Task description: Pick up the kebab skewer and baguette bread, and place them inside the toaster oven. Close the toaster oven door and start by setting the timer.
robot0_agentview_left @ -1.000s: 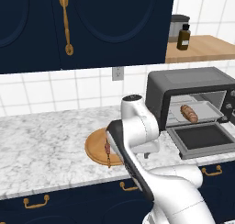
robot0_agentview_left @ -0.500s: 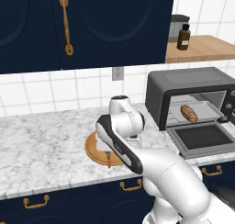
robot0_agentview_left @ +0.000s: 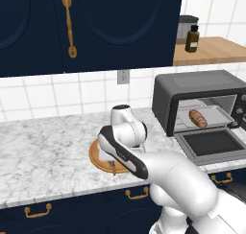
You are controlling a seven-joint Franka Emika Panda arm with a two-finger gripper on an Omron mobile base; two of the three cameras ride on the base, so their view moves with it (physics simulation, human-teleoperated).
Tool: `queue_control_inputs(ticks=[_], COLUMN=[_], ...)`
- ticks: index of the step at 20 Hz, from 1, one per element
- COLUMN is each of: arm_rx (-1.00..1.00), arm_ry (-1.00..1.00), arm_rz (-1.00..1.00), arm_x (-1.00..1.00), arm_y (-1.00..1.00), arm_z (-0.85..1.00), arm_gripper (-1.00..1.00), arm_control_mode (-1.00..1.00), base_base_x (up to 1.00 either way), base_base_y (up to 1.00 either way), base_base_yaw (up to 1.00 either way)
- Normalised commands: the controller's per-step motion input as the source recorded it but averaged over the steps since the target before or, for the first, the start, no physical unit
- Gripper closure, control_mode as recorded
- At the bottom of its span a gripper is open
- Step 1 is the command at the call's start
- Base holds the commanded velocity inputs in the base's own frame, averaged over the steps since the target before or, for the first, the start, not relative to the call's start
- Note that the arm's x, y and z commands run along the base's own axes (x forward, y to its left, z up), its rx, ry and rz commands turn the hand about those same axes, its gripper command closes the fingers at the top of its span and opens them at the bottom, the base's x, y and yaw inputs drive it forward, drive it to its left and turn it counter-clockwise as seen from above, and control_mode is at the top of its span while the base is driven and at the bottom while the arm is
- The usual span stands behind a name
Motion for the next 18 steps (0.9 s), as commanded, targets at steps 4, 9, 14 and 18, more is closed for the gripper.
queue_control_inputs(ticks=[4, 9, 14, 18], arm_rx=[0.00, 0.00, 0.00, 0.00], arm_ry=[-0.08, -0.05, 0.00, 0.00], arm_rz=[0.00, 0.00, 0.00, 0.00], arm_x=[0.12, 0.43, 0.40, 0.26], arm_y=[0.00, 0.00, 0.19, 0.23], arm_z=[-0.34, -0.23, -0.29, -0.35], arm_gripper=[-1.00, -1.00, -1.00, -1.00], arm_control_mode=[-1.00, -1.00, -1.00, -1.00], base_base_x=[0.00, 0.00, 0.00, 0.00], base_base_y=[0.00, 0.00, 0.00, 0.00], base_base_yaw=[0.00, 0.00, 0.00, 0.00])
